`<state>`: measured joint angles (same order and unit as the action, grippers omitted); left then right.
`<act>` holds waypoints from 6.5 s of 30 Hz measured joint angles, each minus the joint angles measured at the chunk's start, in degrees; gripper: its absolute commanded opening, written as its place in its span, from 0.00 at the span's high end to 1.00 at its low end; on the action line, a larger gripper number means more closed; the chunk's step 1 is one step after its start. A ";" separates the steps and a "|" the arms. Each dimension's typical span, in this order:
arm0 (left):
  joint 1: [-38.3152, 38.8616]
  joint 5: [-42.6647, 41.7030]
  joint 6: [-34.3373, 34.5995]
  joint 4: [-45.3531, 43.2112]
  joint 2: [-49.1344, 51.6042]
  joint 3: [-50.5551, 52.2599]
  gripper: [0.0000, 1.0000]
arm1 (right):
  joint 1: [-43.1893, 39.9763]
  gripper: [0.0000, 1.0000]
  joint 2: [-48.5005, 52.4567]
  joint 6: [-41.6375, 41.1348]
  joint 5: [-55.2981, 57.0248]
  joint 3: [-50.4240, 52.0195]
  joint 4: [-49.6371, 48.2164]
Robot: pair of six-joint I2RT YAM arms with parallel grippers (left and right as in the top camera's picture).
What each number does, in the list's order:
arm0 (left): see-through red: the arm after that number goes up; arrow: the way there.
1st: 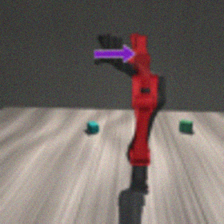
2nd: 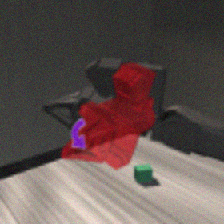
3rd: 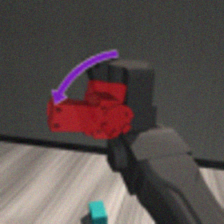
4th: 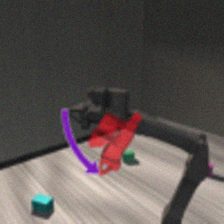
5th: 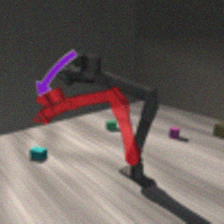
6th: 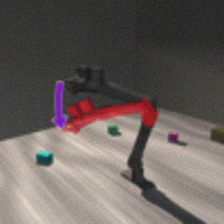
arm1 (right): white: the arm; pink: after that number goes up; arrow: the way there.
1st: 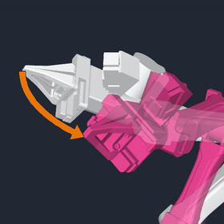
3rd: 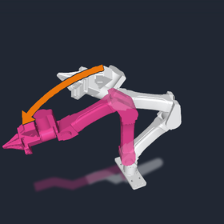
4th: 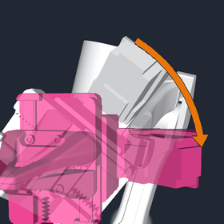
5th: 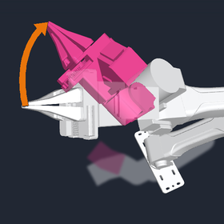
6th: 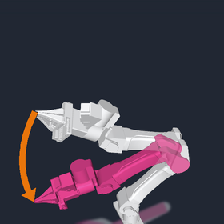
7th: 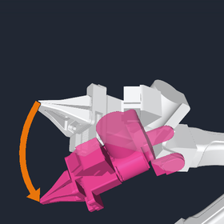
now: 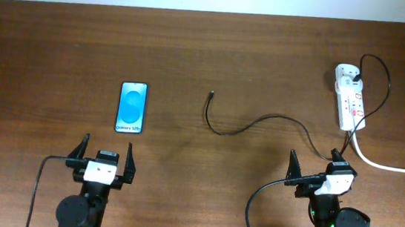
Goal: Plug charger to phone and switch on socket
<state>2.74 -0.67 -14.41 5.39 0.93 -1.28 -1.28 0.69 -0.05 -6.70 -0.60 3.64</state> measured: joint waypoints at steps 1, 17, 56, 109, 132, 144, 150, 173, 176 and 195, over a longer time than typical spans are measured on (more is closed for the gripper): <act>0.00 0.00 0.00 0.00 0.00 0.00 0.01 | 0.00 0.02 0.00 0.02 0.00 0.00 0.00; 0.00 0.13 -0.42 -1.27 0.00 0.07 0.01 | 0.00 0.02 0.00 0.02 0.00 0.00 -0.02; -0.04 -19.71 -1.05 26.95 68.11 -67.21 0.01 | 0.04 0.02 0.00 -0.42 -0.17 0.00 0.07; -0.50 -0.85 11.23 58.40 124.78 -98.07 0.01 | 0.04 0.02 83.58 -0.15 -16.37 -85.02 61.75; -0.63 -1.49 11.39 49.44 124.28 -90.95 0.11 | 0.04 0.02 83.91 -0.17 -16.37 -85.02 61.96; -0.39 -0.50 12.61 49.62 124.21 -90.79 0.24 | 0.04 0.02 83.91 -0.17 -16.37 -85.02 61.94; -0.17 -2.38 15.58 51.95 124.52 -92.08 0.26 | 0.04 0.02 83.91 -0.15 -16.37 -85.02 61.94; 0.52 -28.44 49.13 60.63 125.44 -107.16 1.00 | 0.04 0.02 83.91 -1.44 -16.37 -85.02 60.63; 0.57 -34.21 56.76 61.64 125.44 -107.16 1.00 | 0.04 0.02 83.91 -1.73 -16.37 -85.02 60.24; 0.57 -58.05 69.66 71.56 125.44 -107.23 1.00 | 0.04 0.02 83.91 -1.92 -16.37 -85.02 59.76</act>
<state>3.31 -58.72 55.24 76.95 126.37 -108.51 -1.23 84.60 -1.98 -23.07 -85.62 63.40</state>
